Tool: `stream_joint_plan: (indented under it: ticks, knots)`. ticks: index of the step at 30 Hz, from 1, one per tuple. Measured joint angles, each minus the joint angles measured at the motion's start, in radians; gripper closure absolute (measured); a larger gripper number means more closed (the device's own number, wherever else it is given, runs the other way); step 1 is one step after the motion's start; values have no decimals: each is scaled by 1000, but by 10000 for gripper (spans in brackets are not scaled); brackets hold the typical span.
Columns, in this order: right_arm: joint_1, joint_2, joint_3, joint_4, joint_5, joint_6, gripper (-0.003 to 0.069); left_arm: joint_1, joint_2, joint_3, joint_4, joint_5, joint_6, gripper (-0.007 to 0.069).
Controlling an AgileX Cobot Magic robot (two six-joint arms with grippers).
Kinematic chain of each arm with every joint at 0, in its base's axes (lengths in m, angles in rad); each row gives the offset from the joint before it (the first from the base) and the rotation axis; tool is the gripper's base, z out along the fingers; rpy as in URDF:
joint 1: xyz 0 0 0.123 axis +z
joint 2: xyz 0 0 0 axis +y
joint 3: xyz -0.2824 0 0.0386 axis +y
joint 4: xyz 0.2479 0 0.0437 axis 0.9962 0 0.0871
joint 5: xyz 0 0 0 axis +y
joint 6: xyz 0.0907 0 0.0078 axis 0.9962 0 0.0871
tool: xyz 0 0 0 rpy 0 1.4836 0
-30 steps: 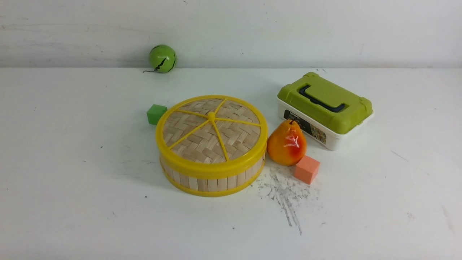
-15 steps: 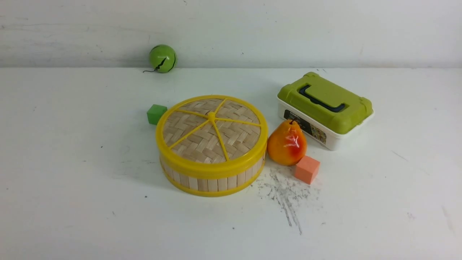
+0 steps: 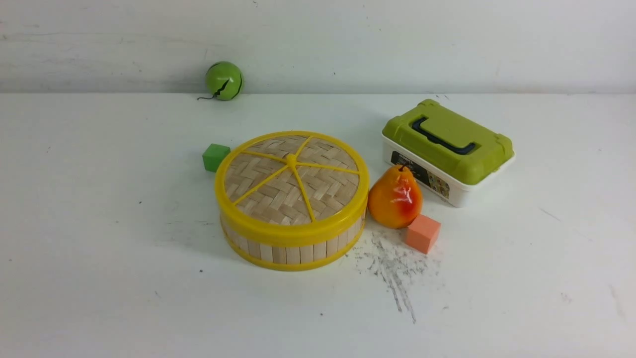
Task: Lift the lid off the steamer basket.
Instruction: Use the left arm to lift the lid of the steamer
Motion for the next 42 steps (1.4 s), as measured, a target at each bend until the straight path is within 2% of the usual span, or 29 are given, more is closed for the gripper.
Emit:
stream_joint_plan:
  ticks: [1,2,3,5,8,12,15,19,22,25,26,28,29,30,31,34,37,42]
  knots:
    - [0,0,0,0,0,0,419,0,74,-77,0,77,34,637]
    - [0,0,0,0,0,0,419,0,87,-89,0,89,45,637]
    - [0,0,0,0,0,0,419,0,206,-186,0,187,75,637]
    - [0,0,0,0,0,0,419,0,340,-270,-1,271,81,637]
    - [0,0,0,0,0,0,419,0,530,-345,-37,316,37,637]
    - [0,0,0,0,0,0,419,0,789,-456,-145,381,-1,637]
    - [0,0,0,0,0,0,419,0,936,-537,-205,480,47,637]
    - [0,0,0,0,0,0,419,-2,1177,-742,-372,726,257,637]
    - [0,0,0,0,0,0,419,-39,1300,-888,-405,833,336,637]
    - [0,0,0,0,0,0,419,-100,1399,-1001,-365,914,336,637]
    - [0,0,0,0,0,0,419,-162,1487,-1123,-288,984,296,637]
    - [0,0,0,0,0,0,419,-204,1547,-1199,-214,1028,252,637]
    - [0,0,0,0,0,0,419,-258,1627,-1301,-95,1081,170,637]
    - [0,0,0,0,0,0,419,-264,1637,-1313,-79,1087,170,637]
    - [0,0,0,0,0,0,419,-304,1702,-1398,31,1126,106,637]
    - [0,0,0,0,0,0,419,-355,1798,-1523,185,1177,22,624]
    - [0,0,0,0,0,0,419,-382,1872,-1617,248,1200,-12,565]
    - [0,0,0,0,0,0,419,-383,1916,-1660,259,1173,-25,389]
